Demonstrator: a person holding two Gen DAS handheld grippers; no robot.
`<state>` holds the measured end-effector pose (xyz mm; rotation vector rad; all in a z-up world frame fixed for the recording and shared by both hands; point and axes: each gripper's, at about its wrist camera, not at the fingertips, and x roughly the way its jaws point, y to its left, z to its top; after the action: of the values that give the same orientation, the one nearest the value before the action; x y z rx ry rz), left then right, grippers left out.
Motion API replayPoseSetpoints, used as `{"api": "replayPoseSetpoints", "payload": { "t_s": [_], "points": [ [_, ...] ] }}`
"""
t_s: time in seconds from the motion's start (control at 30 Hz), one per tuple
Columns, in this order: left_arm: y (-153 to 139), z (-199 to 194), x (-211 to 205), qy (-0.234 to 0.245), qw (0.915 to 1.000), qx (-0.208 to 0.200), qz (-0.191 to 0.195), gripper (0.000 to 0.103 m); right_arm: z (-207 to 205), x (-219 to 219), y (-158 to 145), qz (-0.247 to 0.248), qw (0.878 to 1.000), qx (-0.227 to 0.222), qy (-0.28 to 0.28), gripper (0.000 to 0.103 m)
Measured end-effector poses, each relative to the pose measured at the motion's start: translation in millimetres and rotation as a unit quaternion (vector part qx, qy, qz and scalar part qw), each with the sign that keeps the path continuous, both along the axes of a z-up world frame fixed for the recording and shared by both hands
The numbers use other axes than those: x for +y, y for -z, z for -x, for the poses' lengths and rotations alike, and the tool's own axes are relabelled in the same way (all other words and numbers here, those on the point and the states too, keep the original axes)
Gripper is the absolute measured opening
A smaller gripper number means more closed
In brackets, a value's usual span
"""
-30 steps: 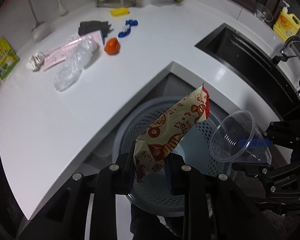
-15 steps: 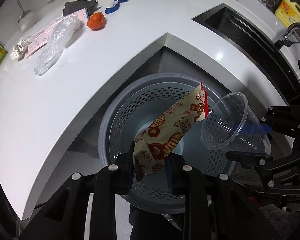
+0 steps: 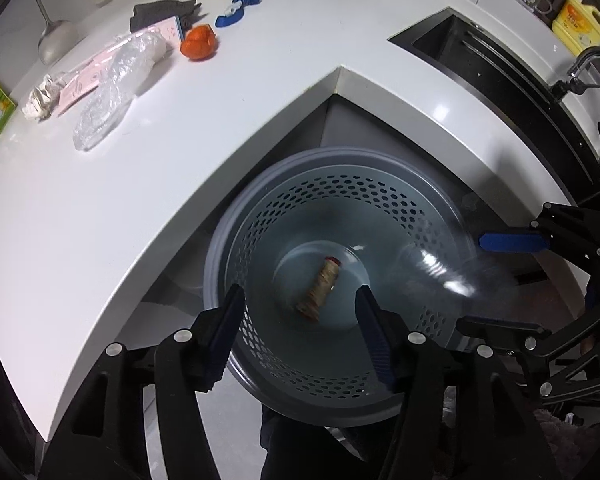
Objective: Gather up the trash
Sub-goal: 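Open both grippers to drop the cup and wrapper into the basket, then move both grippers back over the counter toward the plastic bag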
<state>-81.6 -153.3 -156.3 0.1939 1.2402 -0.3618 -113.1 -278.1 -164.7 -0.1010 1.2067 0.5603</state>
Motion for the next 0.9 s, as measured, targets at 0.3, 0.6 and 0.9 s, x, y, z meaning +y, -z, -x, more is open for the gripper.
{"api": "replayPoseSetpoints", "payload": {
  "t_s": [0.3, 0.6, 0.9],
  "points": [
    [-17, -4, 14, -0.011, 0.9996, -0.024, 0.005, 0.056, -2, 4, -10, 0.006, 1.000, -0.020, 0.002, 0.071],
    [-45, -14, 30, -0.009, 0.9967, -0.080, -0.009, 0.061, -18, 13, -35, -0.002, 0.998, -0.054, 0.021, 0.071],
    [-67, -41, 54, -0.012, 0.9937, -0.111, 0.004, 0.065, -44, 34, -64, -0.019, 0.996, -0.085, 0.035, 0.071]
  ]
}}
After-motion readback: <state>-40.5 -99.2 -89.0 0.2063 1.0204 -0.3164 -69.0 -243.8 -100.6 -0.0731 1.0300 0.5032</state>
